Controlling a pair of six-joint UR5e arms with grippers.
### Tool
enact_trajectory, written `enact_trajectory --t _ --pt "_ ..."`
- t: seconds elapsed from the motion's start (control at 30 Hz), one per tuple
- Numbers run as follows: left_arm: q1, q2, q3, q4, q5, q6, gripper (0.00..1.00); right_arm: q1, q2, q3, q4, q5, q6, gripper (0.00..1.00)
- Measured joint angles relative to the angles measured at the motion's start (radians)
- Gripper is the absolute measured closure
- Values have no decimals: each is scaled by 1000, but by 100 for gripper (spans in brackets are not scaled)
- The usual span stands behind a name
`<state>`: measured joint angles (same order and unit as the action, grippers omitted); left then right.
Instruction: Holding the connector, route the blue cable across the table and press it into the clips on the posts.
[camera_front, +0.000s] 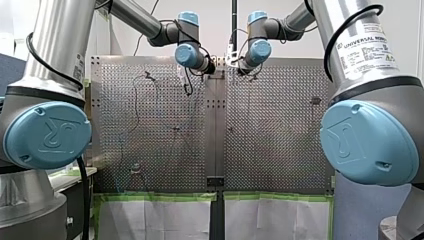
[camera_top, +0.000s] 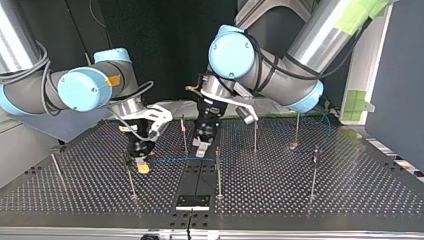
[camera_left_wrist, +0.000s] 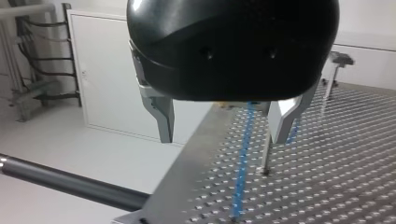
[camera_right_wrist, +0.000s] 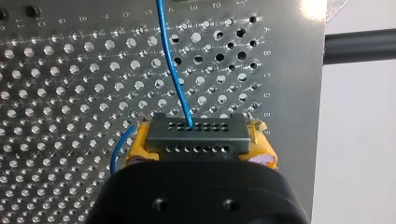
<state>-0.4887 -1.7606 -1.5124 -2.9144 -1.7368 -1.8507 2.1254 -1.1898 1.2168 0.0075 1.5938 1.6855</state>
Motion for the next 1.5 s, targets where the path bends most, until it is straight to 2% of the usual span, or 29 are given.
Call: enact_trajectory --t 0.2,0.37,0.7,0.9,1.07,1.3,1.33,1.37,1.43,1.47,1.5 --pt "-6 -23 52 -22 1 4 0 0 0 0 -1 -1 0 100" --pt "-18 -68 100 -53 -1 13 0 -1 0 0 -1 -1 1 100" --pt "-23 -153 160 -38 -31 14 0 -5 0 0 -2 -3 1 100" --pt "-16 -204 201 -59 -42 21 0 -6 0 1 -1 -8 1 100" --pt "-22 -240 216 -59 -74 25 0 -6 0 1 0 -9 1 100" --pt "-29 -249 218 -76 -132 33 0 -6 0 0 0 -9 1 100" --pt "-31 -249 218 -78 -142 34 7 -6 0 0 0 -9 1 100" --pt "-33 -249 218 -80 -150 35 7 -6 0 0 0 -9 1 100" --pt "-37 -249 218 -82 -168 38 30 -6 0 0 0 -9 1 100" --pt "-39 -249 218 -82 -176 40 30 -6 0 0 0 -9 1 100" --pt "-41 -249 218 -82 -183 42 45 -6 0 1 0 -9 1 100"
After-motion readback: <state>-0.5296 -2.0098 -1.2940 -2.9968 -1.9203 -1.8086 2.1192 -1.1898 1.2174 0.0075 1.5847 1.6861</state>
